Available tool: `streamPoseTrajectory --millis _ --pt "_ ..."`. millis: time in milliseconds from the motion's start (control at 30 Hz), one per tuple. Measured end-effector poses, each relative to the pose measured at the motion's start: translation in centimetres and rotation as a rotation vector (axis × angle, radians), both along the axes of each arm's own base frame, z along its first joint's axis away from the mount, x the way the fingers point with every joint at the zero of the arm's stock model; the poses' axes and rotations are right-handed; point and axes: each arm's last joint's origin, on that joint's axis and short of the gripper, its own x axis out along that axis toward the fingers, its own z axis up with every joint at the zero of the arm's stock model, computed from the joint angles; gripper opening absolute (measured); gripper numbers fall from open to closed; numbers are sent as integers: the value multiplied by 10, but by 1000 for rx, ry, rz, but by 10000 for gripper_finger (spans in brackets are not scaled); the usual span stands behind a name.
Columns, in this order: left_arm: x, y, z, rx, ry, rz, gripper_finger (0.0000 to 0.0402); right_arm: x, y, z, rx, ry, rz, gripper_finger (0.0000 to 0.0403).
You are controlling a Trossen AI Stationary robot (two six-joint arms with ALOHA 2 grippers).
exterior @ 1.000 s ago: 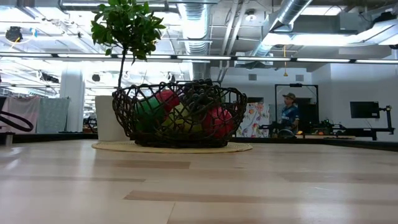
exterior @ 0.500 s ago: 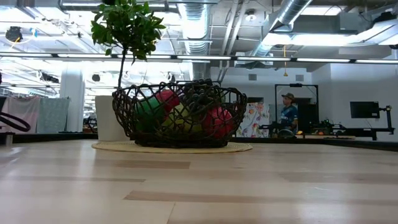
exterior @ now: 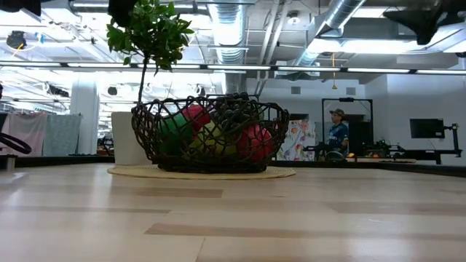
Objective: Build produce basket
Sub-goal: Return to Home Position
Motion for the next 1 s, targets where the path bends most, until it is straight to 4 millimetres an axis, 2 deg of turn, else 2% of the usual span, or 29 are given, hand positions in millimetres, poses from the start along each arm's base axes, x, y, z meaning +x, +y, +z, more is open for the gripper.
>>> streamPoseTrajectory --millis 133,233,300,400,467,633,833,1000 --pt "2 2 -8 -5 14 -1 359 3 1 -8 35 58 4 368" --pt "4 4 -26 -28 38 41 359 12 4 -35 37 176 -36 368" --pt "5 5 -43 -48 39 49 359 14 5 -38 68 157 -41 368" --pt "1 4 -65 -76 -12 28 359 23 8 -57 61 198 -43 368" --pt "-2 4 -78 -88 -55 13 359 27 10 -62 56 188 -37 368" --pt "-11 3 -104 -117 -92 -5 359 38 16 -78 -11 179 72 368" --pt "-11 3 -106 -81 -58 -61 359 42 17 -77 -113 111 144 368" --pt "-17 10 -85 -76 -147 -121 359 35 11 -57 -146 79 123 368"
